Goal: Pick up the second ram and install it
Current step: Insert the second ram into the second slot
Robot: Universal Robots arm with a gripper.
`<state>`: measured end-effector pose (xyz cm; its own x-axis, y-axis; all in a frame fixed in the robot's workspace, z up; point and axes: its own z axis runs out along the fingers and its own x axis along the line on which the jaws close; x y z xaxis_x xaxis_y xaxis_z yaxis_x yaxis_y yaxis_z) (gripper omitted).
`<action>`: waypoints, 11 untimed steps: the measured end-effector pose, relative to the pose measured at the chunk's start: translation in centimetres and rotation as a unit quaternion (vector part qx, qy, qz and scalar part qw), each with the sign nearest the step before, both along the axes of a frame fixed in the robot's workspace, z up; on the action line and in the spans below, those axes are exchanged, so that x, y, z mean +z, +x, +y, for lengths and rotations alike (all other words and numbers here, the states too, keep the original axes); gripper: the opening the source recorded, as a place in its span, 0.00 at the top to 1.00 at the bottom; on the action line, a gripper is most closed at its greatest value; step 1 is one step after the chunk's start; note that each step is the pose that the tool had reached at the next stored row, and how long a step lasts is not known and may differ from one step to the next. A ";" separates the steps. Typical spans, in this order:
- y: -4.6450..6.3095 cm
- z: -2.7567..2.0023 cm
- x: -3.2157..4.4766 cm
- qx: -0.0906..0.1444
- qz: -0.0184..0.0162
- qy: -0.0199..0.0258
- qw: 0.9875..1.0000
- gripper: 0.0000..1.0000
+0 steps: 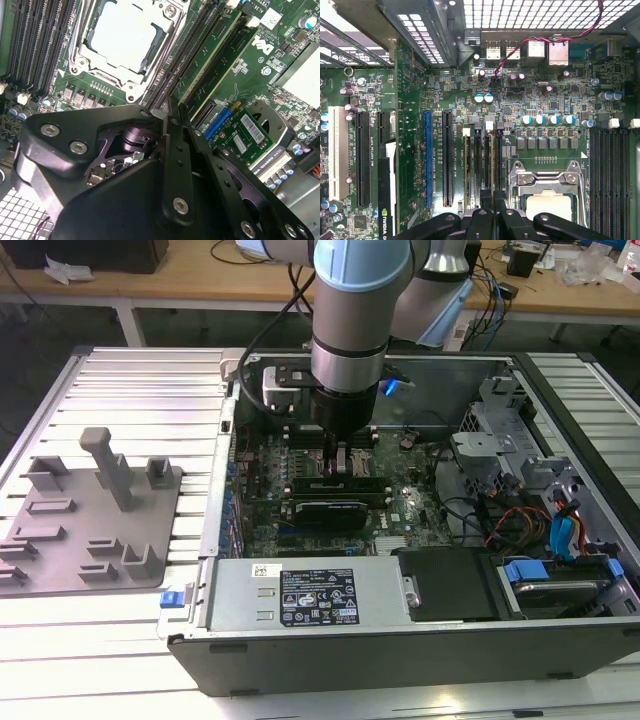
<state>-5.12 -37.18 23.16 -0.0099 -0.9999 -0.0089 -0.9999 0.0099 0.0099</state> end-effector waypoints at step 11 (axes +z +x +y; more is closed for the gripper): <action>0.0 -0.07 0.09 0.000 0.000 0.001 1.000 0.90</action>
<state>-5.12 -37.26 23.24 -0.0100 -0.9999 -0.0114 -0.9999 0.0099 0.0097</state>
